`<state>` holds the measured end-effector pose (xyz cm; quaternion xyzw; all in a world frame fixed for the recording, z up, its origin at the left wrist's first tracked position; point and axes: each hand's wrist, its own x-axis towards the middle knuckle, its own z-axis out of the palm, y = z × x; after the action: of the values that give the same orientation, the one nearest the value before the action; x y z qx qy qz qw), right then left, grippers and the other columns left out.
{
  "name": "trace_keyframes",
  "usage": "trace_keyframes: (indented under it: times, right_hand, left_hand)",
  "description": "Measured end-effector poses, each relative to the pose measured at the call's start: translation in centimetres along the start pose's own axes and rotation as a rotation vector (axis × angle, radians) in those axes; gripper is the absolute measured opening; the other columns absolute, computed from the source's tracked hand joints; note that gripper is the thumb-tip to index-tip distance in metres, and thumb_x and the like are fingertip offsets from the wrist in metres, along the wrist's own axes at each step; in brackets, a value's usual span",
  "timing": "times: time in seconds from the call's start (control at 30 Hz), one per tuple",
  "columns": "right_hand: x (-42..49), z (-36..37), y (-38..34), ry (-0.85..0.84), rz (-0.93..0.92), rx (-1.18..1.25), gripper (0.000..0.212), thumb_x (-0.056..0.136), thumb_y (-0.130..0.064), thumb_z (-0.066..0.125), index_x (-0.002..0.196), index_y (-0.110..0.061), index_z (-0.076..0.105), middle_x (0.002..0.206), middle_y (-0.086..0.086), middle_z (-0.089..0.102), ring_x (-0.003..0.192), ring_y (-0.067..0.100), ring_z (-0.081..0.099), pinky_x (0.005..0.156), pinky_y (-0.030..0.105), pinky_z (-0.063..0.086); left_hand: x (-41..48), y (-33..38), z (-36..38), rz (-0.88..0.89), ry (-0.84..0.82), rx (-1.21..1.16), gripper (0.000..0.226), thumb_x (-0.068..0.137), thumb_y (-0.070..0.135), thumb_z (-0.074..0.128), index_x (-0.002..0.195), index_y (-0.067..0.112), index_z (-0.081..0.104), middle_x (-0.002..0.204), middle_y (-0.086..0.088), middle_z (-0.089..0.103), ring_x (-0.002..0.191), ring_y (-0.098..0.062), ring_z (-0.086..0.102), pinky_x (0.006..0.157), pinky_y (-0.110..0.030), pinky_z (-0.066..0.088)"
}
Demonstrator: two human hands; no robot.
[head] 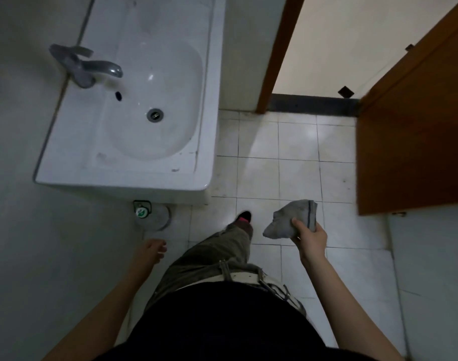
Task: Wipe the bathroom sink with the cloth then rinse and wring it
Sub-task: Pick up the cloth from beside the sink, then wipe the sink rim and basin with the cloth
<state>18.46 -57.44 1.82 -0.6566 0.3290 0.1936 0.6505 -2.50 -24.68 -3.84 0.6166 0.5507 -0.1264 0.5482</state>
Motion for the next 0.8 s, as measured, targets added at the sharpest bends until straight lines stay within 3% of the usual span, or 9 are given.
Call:
trace_keyframes:
  times: [0.1, 0.23, 0.3, 0.4, 0.63, 0.8]
  right_hand:
    - [3.7, -0.1, -2.9, 0.016, -0.01, -0.013, 0.035, 0.083, -0.003, 0.07, 0.116, -0.002, 0.061, 0.102, 0.011, 0.068, 0.095, 0.027, 0.066, 0.084, 0.045, 0.056]
    - [9.1, -0.6, -7.9, 0.015, -0.03, -0.073, 0.025, 0.083, -0.003, 0.07, 0.106, -0.007, 0.063, 0.098, 0.009, 0.068, 0.093, 0.028, 0.065, 0.08, 0.044, 0.057]
    - [11.3, -1.3, -10.6, 0.027, -0.041, -0.118, 0.02, 0.082, -0.003, 0.07, 0.099, -0.011, 0.064, 0.097, 0.009, 0.068, 0.093, 0.029, 0.065, 0.081, 0.045, 0.058]
    - [14.6, -2.6, -15.1, 0.041, -0.045, -0.172, 0.023, 0.082, -0.004, 0.071, 0.101, -0.012, 0.062, 0.099, 0.008, 0.067, 0.096, 0.03, 0.065, 0.086, 0.048, 0.056]
    - [23.0, -3.9, -25.9, 0.03, -0.072, -0.229, 0.04, 0.084, -0.004, 0.068, 0.122, -0.004, 0.056, 0.111, 0.013, 0.063, 0.095, 0.025, 0.062, 0.089, 0.042, 0.053]
    - [31.7, -1.2, -33.3, -0.086, -0.1, -0.331, 0.045, 0.085, -0.008, 0.068, 0.126, -0.003, 0.053, 0.115, 0.013, 0.06, 0.101, 0.028, 0.061, 0.081, 0.036, 0.054]
  left_hand:
    - [1.5, 1.9, 3.1, -0.044, -0.039, 0.057, 0.021, 0.099, 0.013, 0.044, 0.093, 0.002, 0.062, 0.087, -0.018, 0.063, 0.071, -0.025, 0.056, 0.065, -0.029, 0.043]
    - [3.1, 6.0, 9.5, -0.112, -0.144, 0.1, 0.02, 0.097, 0.01, 0.046, 0.085, 0.005, 0.061, 0.086, -0.019, 0.063, 0.066, -0.023, 0.053, 0.06, -0.026, 0.039]
    - [3.4, 9.7, 13.1, -0.108, -0.193, 0.105, 0.019, 0.096, 0.006, 0.046, 0.083, 0.005, 0.059, 0.078, -0.015, 0.06, 0.064, -0.02, 0.052, 0.057, -0.025, 0.039]
    - [4.3, 16.6, 18.1, -0.083, -0.237, 0.034, 0.017, 0.096, 0.009, 0.048, 0.084, 0.005, 0.06, 0.081, -0.015, 0.061, 0.065, -0.022, 0.053, 0.06, -0.027, 0.041]
    - [7.2, 32.5, 25.0, 0.172, -0.22, -0.032, 0.019, 0.096, 0.017, 0.048, 0.09, 0.017, 0.066, 0.087, -0.006, 0.067, 0.077, -0.019, 0.059, 0.074, -0.03, 0.047]
    - [10.0, 38.7, 28.6, 0.157, -0.093, -0.159, 0.02, 0.096, 0.015, 0.048, 0.087, 0.017, 0.066, 0.088, -0.007, 0.067, 0.079, -0.022, 0.06, 0.079, -0.035, 0.048]
